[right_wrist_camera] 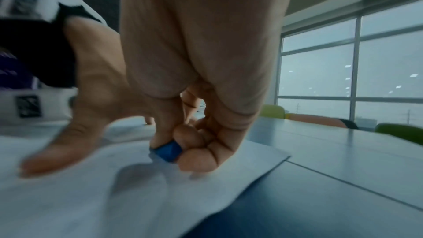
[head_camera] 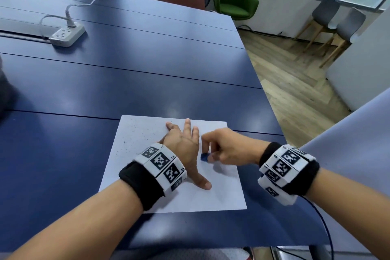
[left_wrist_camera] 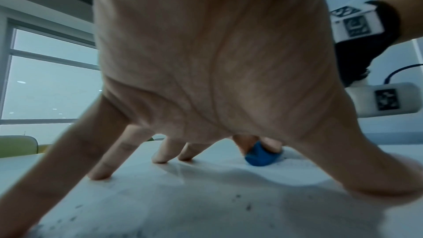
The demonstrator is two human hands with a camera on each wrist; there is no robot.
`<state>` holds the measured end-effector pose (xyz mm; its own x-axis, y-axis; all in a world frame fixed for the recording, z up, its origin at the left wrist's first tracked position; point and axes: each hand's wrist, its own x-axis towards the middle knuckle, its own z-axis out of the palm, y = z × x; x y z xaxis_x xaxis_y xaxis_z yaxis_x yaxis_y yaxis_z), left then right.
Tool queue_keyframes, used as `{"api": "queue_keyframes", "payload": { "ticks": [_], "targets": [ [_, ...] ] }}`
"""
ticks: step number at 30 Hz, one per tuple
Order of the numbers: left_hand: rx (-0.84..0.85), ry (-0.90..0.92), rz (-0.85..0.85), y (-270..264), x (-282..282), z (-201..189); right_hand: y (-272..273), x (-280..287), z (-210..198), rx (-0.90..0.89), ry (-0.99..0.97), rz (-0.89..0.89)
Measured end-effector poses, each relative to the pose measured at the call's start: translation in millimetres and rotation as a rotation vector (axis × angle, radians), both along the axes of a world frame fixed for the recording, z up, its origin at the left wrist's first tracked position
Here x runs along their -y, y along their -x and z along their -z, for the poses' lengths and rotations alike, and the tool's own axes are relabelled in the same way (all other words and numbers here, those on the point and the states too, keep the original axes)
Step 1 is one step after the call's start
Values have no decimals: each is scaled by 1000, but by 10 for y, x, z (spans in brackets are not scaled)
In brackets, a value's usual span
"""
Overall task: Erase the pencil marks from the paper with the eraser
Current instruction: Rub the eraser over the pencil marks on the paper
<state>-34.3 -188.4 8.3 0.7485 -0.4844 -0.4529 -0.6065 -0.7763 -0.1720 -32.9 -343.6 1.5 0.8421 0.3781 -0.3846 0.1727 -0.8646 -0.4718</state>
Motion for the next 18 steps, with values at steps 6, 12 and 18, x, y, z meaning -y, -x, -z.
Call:
{"api": "queue_keyframes", "payload": {
  "ticks": [6, 12, 18],
  "targets": [
    [-3, -11, -2, 4, -5, 6, -338, 5, -83, 163, 77, 92],
    [-2, -10, 21, -21, 4, 45, -132, -29, 46, 147, -70, 151],
    [-22, -33, 65, -73, 0, 128, 92, -126, 6, 20, -35, -6]
  ]
}}
